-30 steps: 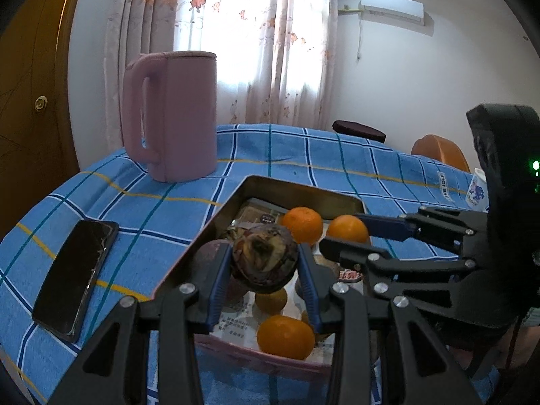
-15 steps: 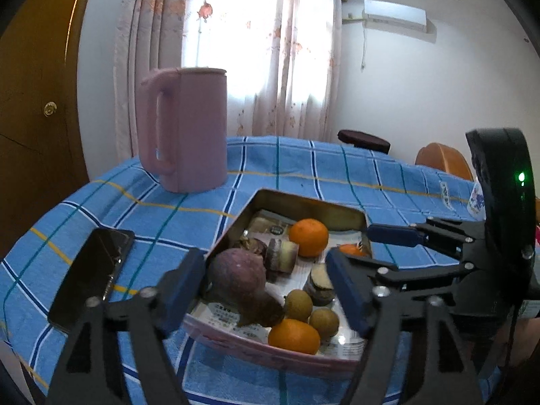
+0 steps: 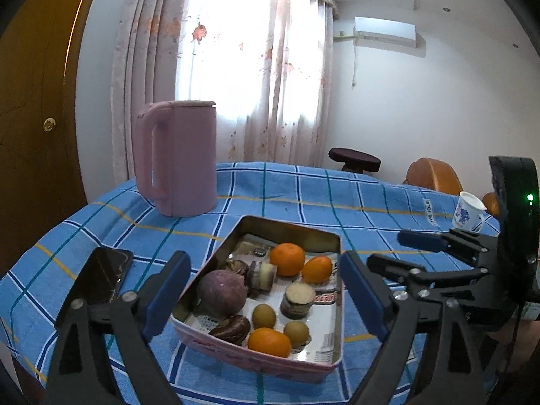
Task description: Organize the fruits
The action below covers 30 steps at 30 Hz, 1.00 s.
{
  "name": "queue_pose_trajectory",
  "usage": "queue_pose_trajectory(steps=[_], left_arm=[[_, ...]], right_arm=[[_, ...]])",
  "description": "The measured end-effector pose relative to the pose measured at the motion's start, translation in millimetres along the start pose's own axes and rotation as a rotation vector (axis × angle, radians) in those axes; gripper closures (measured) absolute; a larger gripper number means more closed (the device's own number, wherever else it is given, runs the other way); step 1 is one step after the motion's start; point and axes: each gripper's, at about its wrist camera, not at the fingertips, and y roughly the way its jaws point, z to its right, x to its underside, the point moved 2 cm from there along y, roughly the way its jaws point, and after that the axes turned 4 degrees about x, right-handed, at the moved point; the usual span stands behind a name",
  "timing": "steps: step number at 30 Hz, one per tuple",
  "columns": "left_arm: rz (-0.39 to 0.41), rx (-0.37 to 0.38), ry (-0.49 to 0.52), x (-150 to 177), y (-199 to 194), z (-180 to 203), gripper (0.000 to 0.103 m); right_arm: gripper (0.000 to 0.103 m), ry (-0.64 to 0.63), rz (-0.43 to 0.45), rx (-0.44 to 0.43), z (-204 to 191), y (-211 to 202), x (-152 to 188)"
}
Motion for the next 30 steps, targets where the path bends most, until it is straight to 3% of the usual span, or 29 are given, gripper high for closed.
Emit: queue_pose_trajectory(steps=[12,30], left_arm=[[0.009,0.031,0.048,-2.1,-7.8,27.4,0.008],[0.012,0.043,0.088,-3.4,-12.6,46.6,0.006]], right_arm=[[0.037,0.05,0.085,0.077,25.8,-43.8,7.3],[0.036,0.082,0.117,0.078,35.7,-61.7,12.9]])
